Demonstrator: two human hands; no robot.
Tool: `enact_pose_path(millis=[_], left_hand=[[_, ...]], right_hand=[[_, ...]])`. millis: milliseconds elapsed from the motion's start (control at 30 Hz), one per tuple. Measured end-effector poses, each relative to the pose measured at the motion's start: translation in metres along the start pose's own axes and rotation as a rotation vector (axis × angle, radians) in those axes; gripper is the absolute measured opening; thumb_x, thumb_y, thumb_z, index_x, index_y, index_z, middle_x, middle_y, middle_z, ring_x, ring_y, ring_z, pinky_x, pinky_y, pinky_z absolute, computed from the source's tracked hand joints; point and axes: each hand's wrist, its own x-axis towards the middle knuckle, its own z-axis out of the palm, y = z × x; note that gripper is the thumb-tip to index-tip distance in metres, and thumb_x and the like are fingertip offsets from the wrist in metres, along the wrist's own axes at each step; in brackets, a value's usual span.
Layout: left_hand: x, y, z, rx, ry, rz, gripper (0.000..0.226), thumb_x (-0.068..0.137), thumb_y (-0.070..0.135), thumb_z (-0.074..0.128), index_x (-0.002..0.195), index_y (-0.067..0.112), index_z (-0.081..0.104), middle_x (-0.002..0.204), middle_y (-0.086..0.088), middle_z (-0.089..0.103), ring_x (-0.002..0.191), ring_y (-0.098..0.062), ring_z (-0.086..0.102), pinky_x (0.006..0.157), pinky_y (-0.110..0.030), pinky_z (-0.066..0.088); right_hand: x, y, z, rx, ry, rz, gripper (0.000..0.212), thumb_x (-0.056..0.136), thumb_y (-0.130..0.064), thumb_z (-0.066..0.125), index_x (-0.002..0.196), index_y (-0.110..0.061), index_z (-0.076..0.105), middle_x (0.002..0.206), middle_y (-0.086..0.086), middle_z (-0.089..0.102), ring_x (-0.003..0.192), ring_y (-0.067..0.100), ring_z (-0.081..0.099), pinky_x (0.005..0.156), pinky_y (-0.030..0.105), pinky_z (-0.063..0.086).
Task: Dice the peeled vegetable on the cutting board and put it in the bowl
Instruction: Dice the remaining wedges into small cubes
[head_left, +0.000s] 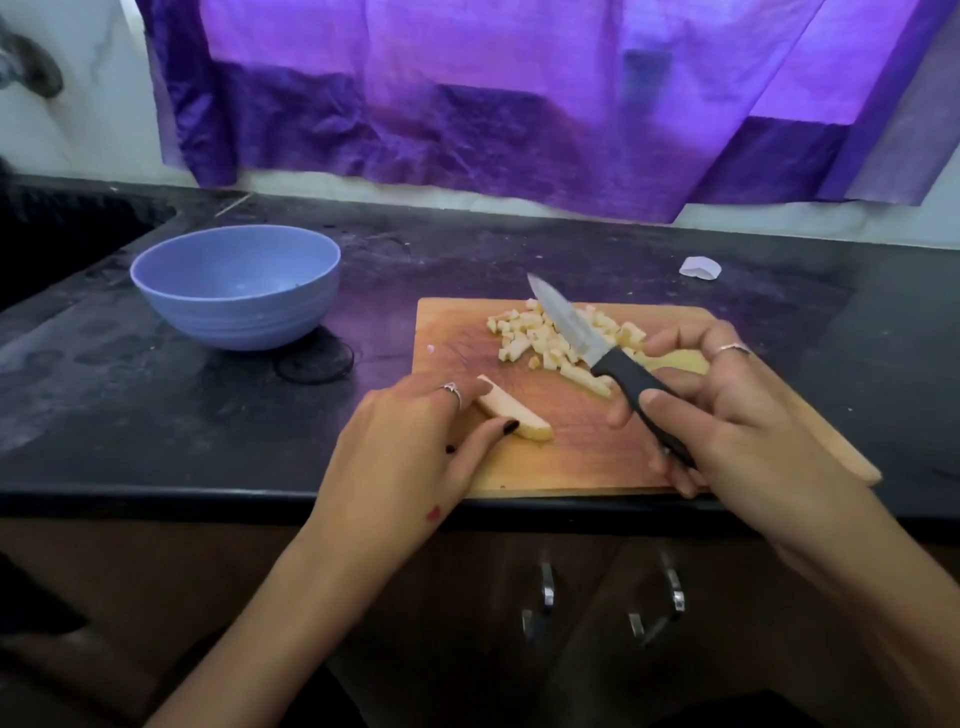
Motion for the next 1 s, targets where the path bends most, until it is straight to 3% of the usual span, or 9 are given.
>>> enact_pose_path(millis=[133, 267, 333, 467, 600, 667, 767, 933, 1000], left_hand=[[-0.003, 0.01, 0.006, 0.035, 0.021, -0.075, 0.037, 0.084, 0.054, 0.058, 0.103, 0.024, 0.071, 0.095, 0.007, 0.072, 0.075, -0.014, 0.064, 0.07, -0.027, 0.046], [-0.008, 0.015, 0.012, 0.007, 0.08, -0.067, 0.031, 0.08, 0.042, 0.071, 0.096, 0.016, 0.075, 0.101, 0.002, 0.073, 0.07, -0.015, 0.066, 0.071, -0.032, 0.052], [-0.008, 0.015, 0.013, 0.009, 0.092, -0.061, 0.027, 0.079, 0.039, 0.073, 0.093, 0.016, 0.075, 0.097, 0.002, 0.073, 0.07, -0.016, 0.066, 0.069, -0.033, 0.052], [-0.008, 0.016, 0.013, 0.042, 0.086, -0.066, 0.019, 0.077, 0.035, 0.075, 0.084, 0.017, 0.074, 0.087, 0.004, 0.072, 0.073, -0.017, 0.066, 0.067, -0.034, 0.052], [-0.006, 0.012, 0.014, 0.032, 0.064, -0.056, 0.017, 0.079, 0.032, 0.073, 0.083, 0.015, 0.074, 0.086, 0.003, 0.071, 0.076, -0.019, 0.066, 0.07, -0.036, 0.051], [-0.006, 0.012, 0.013, 0.023, 0.061, -0.061, 0.015, 0.079, 0.031, 0.074, 0.081, 0.016, 0.074, 0.083, 0.004, 0.071, 0.075, -0.019, 0.066, 0.069, -0.035, 0.05], [-0.005, 0.013, 0.011, 0.039, 0.041, -0.068, 0.015, 0.078, 0.033, 0.074, 0.08, 0.018, 0.073, 0.081, 0.006, 0.07, 0.073, -0.017, 0.065, 0.068, -0.033, 0.048], [-0.003, 0.015, 0.008, 0.072, 0.011, -0.081, 0.018, 0.077, 0.036, 0.074, 0.073, 0.02, 0.071, 0.074, 0.007, 0.066, 0.065, -0.017, 0.061, 0.064, -0.029, 0.036], [0.0, 0.019, 0.004, 0.07, -0.007, -0.087, 0.022, 0.081, 0.04, 0.07, 0.075, 0.019, 0.068, 0.078, 0.007, 0.063, 0.068, -0.018, 0.059, 0.066, -0.029, 0.03]], right_hand=[[0.008, 0.0, 0.014, -0.462, -0.008, -0.027, 0.035, 0.095, -0.019, 0.045, 0.119, -0.045, 0.043, 0.072, 0.005, 0.061, 0.054, 0.012, 0.048, 0.055, 0.032, 0.039], [0.009, -0.015, 0.023, -0.786, -0.023, -0.09, 0.036, 0.096, -0.037, 0.044, 0.132, -0.039, 0.049, 0.1, -0.009, 0.066, 0.095, 0.014, 0.058, 0.081, 0.038, 0.048], [0.01, -0.023, 0.027, -0.854, -0.076, -0.08, 0.035, 0.096, -0.038, 0.043, 0.13, -0.042, 0.048, 0.083, -0.013, 0.061, 0.082, 0.012, 0.057, 0.07, 0.035, 0.048], [0.013, -0.037, 0.031, -0.934, -0.162, -0.04, 0.025, 0.096, -0.038, 0.043, 0.118, -0.034, 0.055, 0.078, -0.007, 0.061, 0.077, 0.015, 0.058, 0.071, 0.038, 0.05], [0.013, -0.047, 0.037, -1.06, -0.212, 0.012, 0.025, 0.097, -0.038, 0.043, 0.073, -0.031, 0.043, 0.069, -0.009, 0.046, 0.072, 0.018, 0.049, 0.063, 0.032, 0.041], [0.014, -0.049, 0.037, -1.041, -0.21, 0.001, 0.013, 0.098, -0.037, 0.043, 0.088, -0.036, 0.052, 0.067, -0.01, 0.045, 0.07, 0.015, 0.049, 0.061, 0.03, 0.04], [0.015, -0.049, 0.036, -1.061, -0.218, 0.013, 0.028, 0.097, -0.039, 0.042, 0.121, -0.036, 0.056, 0.073, -0.008, 0.053, 0.084, 0.017, 0.057, 0.077, 0.036, 0.05], [0.023, -0.051, 0.035, -0.998, -0.222, -0.099, 0.032, 0.096, -0.031, 0.048, 0.125, -0.042, 0.057, 0.105, -0.01, 0.065, 0.093, 0.016, 0.061, 0.085, 0.035, 0.051], [0.029, -0.055, 0.033, -1.023, -0.254, -0.087, 0.031, 0.095, -0.032, 0.049, 0.122, -0.044, 0.058, 0.099, -0.016, 0.062, 0.087, 0.012, 0.061, 0.083, 0.033, 0.051]])
